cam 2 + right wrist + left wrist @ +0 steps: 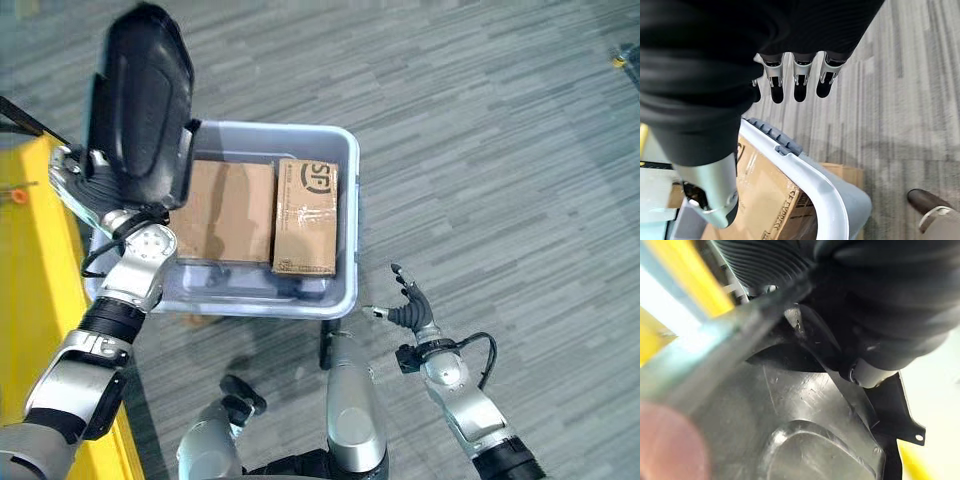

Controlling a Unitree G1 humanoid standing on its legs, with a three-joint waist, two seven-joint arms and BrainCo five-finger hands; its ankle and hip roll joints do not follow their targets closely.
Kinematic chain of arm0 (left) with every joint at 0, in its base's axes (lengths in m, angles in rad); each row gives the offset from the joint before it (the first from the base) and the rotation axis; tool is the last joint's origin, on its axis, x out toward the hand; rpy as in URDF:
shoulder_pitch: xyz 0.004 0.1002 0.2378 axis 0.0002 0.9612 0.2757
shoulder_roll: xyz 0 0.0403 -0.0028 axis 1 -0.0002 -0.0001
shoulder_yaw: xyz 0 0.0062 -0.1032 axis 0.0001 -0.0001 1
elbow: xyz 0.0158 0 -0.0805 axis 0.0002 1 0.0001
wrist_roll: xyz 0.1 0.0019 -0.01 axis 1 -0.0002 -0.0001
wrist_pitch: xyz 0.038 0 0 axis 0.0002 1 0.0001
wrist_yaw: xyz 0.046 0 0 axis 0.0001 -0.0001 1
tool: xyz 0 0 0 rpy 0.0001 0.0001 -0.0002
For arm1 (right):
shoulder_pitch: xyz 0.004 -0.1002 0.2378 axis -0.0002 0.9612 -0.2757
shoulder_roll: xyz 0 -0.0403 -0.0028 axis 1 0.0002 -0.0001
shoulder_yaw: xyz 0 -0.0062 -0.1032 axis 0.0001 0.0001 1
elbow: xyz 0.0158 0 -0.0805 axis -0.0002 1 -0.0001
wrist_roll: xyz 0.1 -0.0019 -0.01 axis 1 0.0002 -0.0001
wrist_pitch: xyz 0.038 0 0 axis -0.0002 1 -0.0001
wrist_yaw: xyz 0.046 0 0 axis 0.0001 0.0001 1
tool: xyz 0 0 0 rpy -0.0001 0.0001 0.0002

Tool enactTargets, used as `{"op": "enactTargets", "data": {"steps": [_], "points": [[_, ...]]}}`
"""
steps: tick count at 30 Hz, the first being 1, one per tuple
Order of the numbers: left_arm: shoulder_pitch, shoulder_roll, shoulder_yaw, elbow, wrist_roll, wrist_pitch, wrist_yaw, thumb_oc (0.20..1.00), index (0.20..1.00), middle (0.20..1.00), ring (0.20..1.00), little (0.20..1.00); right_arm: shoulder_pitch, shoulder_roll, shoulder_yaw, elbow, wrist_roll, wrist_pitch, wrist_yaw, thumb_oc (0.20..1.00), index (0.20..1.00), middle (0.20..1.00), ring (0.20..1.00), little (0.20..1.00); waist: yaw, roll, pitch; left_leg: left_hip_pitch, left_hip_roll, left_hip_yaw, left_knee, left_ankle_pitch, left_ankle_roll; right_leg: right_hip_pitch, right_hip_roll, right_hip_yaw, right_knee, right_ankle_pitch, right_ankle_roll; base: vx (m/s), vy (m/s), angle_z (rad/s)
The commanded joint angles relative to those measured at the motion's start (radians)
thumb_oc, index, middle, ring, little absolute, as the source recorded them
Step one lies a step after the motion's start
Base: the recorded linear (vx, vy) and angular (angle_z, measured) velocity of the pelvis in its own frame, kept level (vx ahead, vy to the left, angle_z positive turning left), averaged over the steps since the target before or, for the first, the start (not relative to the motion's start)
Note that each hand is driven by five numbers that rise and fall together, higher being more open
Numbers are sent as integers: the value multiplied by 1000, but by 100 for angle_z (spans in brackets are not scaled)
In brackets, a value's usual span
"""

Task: Move parts from the plastic box to the shelf.

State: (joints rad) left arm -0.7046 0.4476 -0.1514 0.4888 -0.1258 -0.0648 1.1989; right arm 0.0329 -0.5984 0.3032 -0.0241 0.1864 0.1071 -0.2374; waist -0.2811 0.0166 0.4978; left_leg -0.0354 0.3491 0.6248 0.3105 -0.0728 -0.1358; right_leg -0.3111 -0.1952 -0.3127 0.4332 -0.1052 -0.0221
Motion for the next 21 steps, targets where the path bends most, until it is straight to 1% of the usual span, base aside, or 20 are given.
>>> {"op": "enactTargets", "data": {"steps": [1, 4, 6, 8, 11, 12, 13, 15, 16, 17, 18, 19, 21], "points": [[52, 69, 32, -56, 43, -64, 11, 200, 200, 200, 200, 200, 43, -13, -25, -40, -39, -46, 29, 1000, 1000, 1000, 1000, 1000, -30, -35, -99, -96, 61, -45, 48, 89, -6, 110, -23, 34, -16, -128, 81, 75, 66, -2], [69, 76, 34, -66, 9, -72, -6, 200, 200, 200, 200, 200, 54, -13, -23, -51, -62, -33, 52, 1000, 1000, 1000, 1000, 1000, -32, -22, -130, -52, 50, -43, 12, 99, -6, 161, -23, 31, -55, -124, 80, 70, 67, -4], [102, 70, 36, -90, 0, -85, -28, 200, 200, 200, 200, 200, 67, -7, -20, -53, -84, -27, 73, 1000, 1000, 1000, 1000, 1000, -26, -12, -164, -17, 43, -43, -20, 109, -8, 210, -24, 22, -95, -118, 83, 91, 59, -4], [126, 64, 35, -108, -5, -96, -46, 200, 200, 200, 200, 200, 77, -4, -20, -55, -90, -32, 83, 1000, 1000, 1000, 1000, 1000, -21, -11, -176, -2, 41, -44, -33, 115, -9, 228, -26, 14, -107, -113, 84, 23, 17, -1], [219, 33, 25, -190, -36, -118, -98, 200, 200, 200, 200, 200, 83, 10, -9, -56, -108, -44, 107, 1000, 1000, 1000, 1000, 1000, 7, -4, -207, 20, 40, -57, -56, 131, -14, 268, -32, -9, -133, -105, 87, 36, 55, 7], [254, 19, 21, -225, -25, -127, -119, 200, 200, 200, 200, 200, 84, 16, -7, -62, -114, -49, 115, 1000, 1000, 1000, 1000, 1000, 19, -3, -214, 25, 38, -65, -62, 136, -15, 278, -34, -15, -138, -104, 88, 32, 74, 7], [271, 14, 20, -243, -22, -128, -126, 200, 200, 200, 200, 200, 87, 17, -5, -64, -113, -52, 118, 1000, 1000, 1000, 1000, 1000, 23, -3, -218, 28, 37, -68, -66, 139, -16, 282, -34, -20, -141, -102, 89, 11, 77, 10], [363, -14, 8, -339, -3, -134, -178, 200, 200, 200, 200, 200, 91, 23, -2, -90, -97, -75, 133, 1000, 1000, 1000, 1000, 1000, 54, -2, -231, 31, 27, -87, -70, 137, -13, 300, -40, -39, -150, -99, 94, -16, 96, 16], [372, -16, 7, -348, -2, -132, -182, 200, 200, 200, 200, 200, 91, 23, -1, -91, -97, -77, 134, 1000, 1000, 1000, 1000, 1000, 56, -2, -232, 31, 26, -89, -70, 136, -12, 301, -40, -41, -150, -99, 94, -47, 137, 30], [437, -29, -6, -420, 7, -132, -230, 200, 200, 200, 200, 200, 75, 26, 4, -114, -72, -97, 138, 1000, 1000, 1000, 1000, 1000, 87, -1, -236, 29, 13, -105, -68, 120, -5, 315, -43, -58, -154, -99, 97, -59, 141, 41], [470, -33, -14, -462, 20, -130, -267, 200, 200, 200, 200, 200, 57, 29, 10, -131, -61, -109, 138, 1000, 1000, 1000, 1000, 1000, 106, -2, -238, 30, -1, -114, -69, 100, 4, 324, -47, -72, -157, -97, 101, -77, 182, 34], [487, -32, -17, -485, 27, -133, -281, 200, 200, 200, 200, 200, 45, 30, 14, -136, -51, -116, 136, 1000, 1000, 1000, 1000, 1000, 116, -4, -240, 32, -11, -117, -73, 85, 12, 329, -52, -84, -160, -93, 107, -81, 180, 37], [554, -23, -23, -572, 46, -149, -358, 200, 200, 200, 200, 200, 9, 39, 28, -170, -15, -123, 97, 1000, 1000, 1000, 1000, 1000, 163, -8, -242, 30, -48, -133, -92, 52, 28, 350, -64, -116, -181, -72, 124, -100, 219, 53]]}}
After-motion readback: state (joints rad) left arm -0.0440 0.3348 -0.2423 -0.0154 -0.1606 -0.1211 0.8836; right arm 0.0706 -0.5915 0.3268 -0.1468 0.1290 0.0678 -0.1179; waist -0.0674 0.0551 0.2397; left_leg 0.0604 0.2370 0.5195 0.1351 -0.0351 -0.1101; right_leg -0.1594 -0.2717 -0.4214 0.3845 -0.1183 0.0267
